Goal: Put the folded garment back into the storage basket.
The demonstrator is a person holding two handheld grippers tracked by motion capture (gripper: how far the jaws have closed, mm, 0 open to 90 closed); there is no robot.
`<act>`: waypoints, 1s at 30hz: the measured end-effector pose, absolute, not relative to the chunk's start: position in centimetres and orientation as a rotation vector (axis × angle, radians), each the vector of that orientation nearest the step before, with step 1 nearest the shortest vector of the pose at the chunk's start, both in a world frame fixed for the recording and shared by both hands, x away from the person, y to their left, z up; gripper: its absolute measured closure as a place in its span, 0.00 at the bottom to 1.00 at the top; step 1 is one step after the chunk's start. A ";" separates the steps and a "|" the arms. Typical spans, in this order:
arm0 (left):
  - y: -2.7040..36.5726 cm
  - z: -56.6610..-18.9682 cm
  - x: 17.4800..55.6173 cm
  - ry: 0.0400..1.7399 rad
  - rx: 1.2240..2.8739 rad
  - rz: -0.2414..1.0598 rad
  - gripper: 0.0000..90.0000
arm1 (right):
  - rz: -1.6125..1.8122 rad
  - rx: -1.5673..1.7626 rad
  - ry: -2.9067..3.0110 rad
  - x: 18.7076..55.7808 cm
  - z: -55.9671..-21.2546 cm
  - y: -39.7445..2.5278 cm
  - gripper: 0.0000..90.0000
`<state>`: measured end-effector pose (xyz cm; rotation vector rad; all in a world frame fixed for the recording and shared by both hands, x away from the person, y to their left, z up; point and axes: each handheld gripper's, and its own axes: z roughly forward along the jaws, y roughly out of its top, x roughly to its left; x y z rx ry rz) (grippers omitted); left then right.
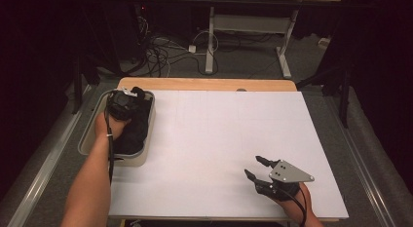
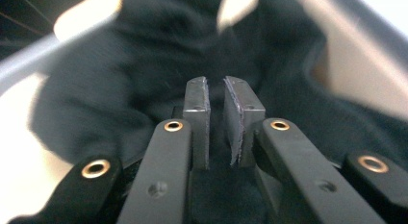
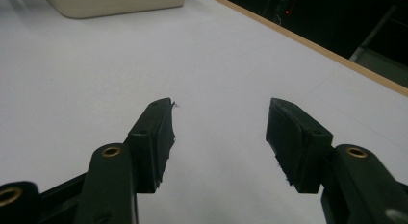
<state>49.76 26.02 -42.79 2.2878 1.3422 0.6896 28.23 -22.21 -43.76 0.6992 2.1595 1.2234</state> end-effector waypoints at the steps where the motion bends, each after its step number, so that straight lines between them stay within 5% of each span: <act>1: 25.9 -43.0 49.9 1.342 2.307 0.665 0.87 | 1.219 0.698 2.161 28.2 -43.8 -22.2 0.48; 13: 26.1 -40.2 46.4 1.221 2.338 0.647 0.89 | 1.210 0.677 2.189 28.0 -44.2 -21.7 0.48; 21: 25.4 -40.3 43.7 1.113 2.431 0.527 0.92 | 1.211 0.695 2.196 28.3 -44.3 -21.7 0.48; 30: 24.7 -43.1 45.0 1.131 2.593 0.347 0.92 | 1.206 0.708 2.202 28.5 -44.4 -22.0 0.47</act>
